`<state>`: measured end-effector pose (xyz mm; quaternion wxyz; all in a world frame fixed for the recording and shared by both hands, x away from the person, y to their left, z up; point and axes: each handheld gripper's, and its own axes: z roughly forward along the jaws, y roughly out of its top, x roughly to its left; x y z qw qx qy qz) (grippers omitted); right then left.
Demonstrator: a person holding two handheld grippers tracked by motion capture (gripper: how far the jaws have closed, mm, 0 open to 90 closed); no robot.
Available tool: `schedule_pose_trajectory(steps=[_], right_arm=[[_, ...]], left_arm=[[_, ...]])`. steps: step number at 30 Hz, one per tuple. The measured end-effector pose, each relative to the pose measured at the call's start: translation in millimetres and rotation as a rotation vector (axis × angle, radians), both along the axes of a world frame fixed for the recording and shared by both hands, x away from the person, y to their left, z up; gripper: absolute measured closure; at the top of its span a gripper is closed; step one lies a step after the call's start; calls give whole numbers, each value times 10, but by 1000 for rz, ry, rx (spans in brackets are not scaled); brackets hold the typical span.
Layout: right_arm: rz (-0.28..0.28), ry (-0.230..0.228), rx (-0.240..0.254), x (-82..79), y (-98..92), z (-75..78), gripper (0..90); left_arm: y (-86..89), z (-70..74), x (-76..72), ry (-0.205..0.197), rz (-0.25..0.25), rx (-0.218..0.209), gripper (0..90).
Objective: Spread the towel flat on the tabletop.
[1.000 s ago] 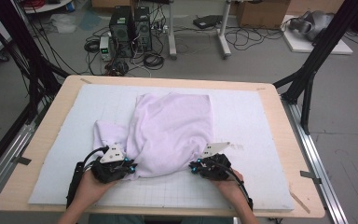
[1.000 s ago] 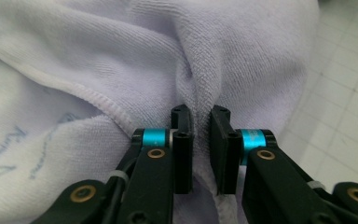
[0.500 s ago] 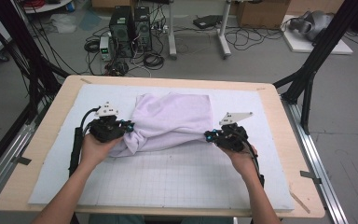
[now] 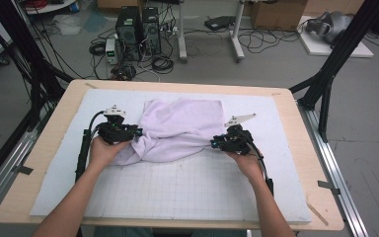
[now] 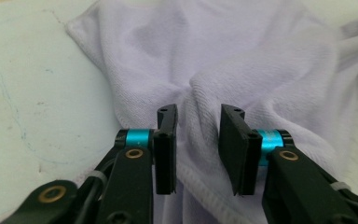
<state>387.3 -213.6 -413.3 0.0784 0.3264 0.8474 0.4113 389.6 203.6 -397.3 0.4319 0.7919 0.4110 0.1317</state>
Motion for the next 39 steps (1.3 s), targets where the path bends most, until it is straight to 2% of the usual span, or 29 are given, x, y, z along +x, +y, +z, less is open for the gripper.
schedule_pose_trajectory(steps=[2, 5, 8, 11, 12, 15, 20, 22, 25, 27, 30, 32, 35, 37, 39], right_arm=[[6, -31, 5, -73, -7, 76, 659], [14, -72, 9, -174, 7, 169, 640], [29, -121, 3, -276, 54, 260, 626], [54, -139, 31, -341, 107, 320, 625], [68, -138, 34, -355, 136, 324, 624], [97, -118, 35, -389, 270, 257, 612], [140, -60, 15, -380, 544, 75, 590], [159, -55, 15, -361, 681, 32, 589], [180, -49, -17, -316, 858, -45, 589], [189, -19, -22, -272, 947, -127, 589], [185, 11, -47, -235, 1058, -230, 595], [176, 18, -56, -219, 1109, -270, 629], [161, -4, -70, -210, 1150, -286, 780], [159, -13, -70, -199, 1160, -287, 863], [171, -16, -75, -189, 1157, -279, 878]], left_arm=[[43, 82, -79, -29, -2, 8, 597], [96, 215, -202, -72, -6, -13, 571], [88, 293, -319, -93, -29, 6, 547], [43, 307, -424, -105, -64, 37, 524], [27, 298, -455, -106, -69, 49, 514], [-10, 209, -553, -107, -80, 40, 496], [-72, 23, -670, -84, -95, 81, 491], [-83, -51, -669, -73, -92, 78, 492], [-106, -158, -626, -45, -93, 108, 503], [-138, -218, -591, -22, -96, 143, 513], [-179, -271, -558, -28, -95, 167, 525], [-190, -297, -537, -29, -90, 158, 582], [-206, -302, -529, -43, -98, 167, 747], [-226, -289, -543, -58, -96, 179, 789], [-215, -254, -561, -63, -93, 169, 807]])
